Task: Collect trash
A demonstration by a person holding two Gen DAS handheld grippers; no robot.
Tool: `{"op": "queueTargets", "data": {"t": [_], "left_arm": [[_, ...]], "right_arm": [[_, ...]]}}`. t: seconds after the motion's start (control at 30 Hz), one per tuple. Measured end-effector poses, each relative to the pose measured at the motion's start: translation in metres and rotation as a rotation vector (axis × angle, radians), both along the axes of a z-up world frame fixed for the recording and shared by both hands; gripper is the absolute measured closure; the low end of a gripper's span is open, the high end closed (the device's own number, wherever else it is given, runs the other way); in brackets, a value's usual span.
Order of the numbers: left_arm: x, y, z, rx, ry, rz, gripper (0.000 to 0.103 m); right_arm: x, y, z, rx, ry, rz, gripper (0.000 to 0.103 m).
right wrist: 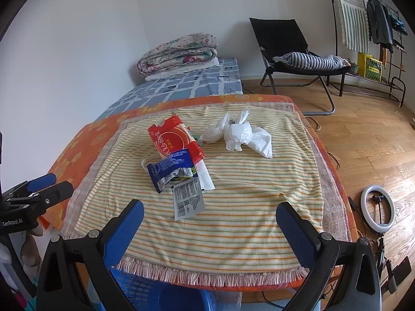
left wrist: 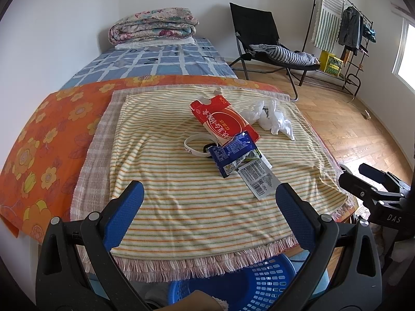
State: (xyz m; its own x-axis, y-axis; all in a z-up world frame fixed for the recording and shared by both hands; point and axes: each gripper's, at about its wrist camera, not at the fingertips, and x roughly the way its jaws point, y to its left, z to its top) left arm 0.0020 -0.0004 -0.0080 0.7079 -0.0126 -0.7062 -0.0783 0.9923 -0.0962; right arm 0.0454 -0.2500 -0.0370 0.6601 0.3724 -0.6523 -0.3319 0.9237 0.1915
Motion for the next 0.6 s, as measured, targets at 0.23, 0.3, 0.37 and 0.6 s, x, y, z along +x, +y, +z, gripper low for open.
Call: {"op": "queueTargets", "data": {"t": [0.23, 0.3, 0.37, 0.6], "left_arm": [[-0.0001, -0.0001, 0.0, 0.0, -0.001, 0.0, 0.0], [-0.0001, -0.0001, 0.0, 0.001, -0.001, 0.0, 0.0], [0.0, 0.0007, -0.0005, 0.0, -0.001, -0.001, 0.0], [-0.0002, -0.0001, 0.0001, 0.001, -0.002, 0.001, 0.0]], "right_arm": [[0.0016, -0.0032, 0.0016, 0.002, 0.006, -0.009, 0.0], [0.0015, -0.0035, 0.0015, 0.0, 0.006, -0.008, 0.0], [0.0015, -0.0047, 0.0014, 0.0, 0.005, -0.008, 0.0], [0.0019, -0.0043, 0.0012, 0.001, 0.007, -0.01, 0.0]]}}
